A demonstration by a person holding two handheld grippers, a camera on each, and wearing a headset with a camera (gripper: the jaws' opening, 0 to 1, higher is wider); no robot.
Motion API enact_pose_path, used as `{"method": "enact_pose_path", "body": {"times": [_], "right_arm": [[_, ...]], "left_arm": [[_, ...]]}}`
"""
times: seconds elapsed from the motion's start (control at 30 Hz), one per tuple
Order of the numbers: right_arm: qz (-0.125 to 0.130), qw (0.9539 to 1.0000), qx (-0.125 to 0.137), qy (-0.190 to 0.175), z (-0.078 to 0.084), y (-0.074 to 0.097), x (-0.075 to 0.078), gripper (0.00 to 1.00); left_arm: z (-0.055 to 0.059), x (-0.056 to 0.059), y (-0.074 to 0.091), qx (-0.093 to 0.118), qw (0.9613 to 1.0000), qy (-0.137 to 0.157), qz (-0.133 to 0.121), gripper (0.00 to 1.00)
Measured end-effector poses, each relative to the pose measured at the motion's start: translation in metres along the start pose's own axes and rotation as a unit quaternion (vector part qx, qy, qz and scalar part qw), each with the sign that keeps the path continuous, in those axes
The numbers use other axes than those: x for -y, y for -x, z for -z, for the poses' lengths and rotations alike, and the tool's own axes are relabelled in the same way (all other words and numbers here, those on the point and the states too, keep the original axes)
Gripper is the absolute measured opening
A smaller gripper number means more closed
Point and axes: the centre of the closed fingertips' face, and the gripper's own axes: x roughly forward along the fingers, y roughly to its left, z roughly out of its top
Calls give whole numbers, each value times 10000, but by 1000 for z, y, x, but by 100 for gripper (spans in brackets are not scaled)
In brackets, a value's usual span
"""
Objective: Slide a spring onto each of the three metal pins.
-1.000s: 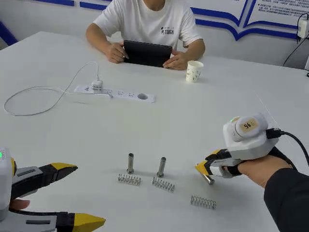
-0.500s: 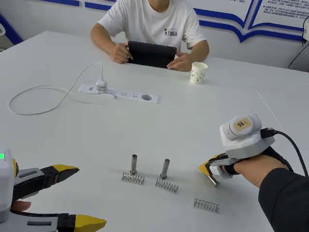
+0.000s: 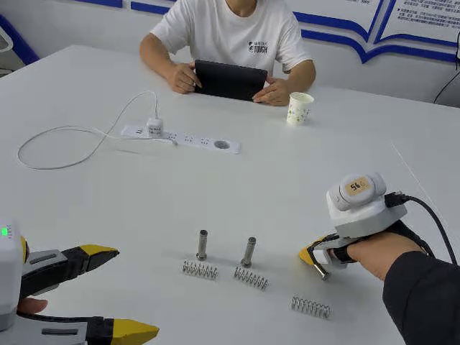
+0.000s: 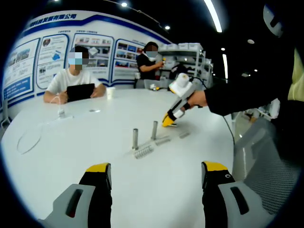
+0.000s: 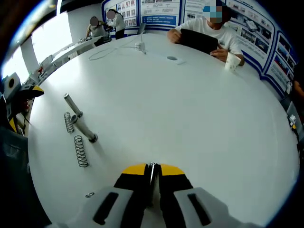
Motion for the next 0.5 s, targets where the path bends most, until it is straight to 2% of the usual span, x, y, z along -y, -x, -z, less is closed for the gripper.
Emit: {"method": "enact_pose_path", "body": {"times": [0.27, 0.5], "right_arm": [[-49, 9998, 38, -187, 0, 0, 0, 9], [6, 9997, 31, -240, 0, 0, 0, 9]], "left_arm": [[-1, 0, -1, 3, 10000, -2, 10, 79], [-4, 1, -2, 38, 10000, -18, 19, 78]]}}
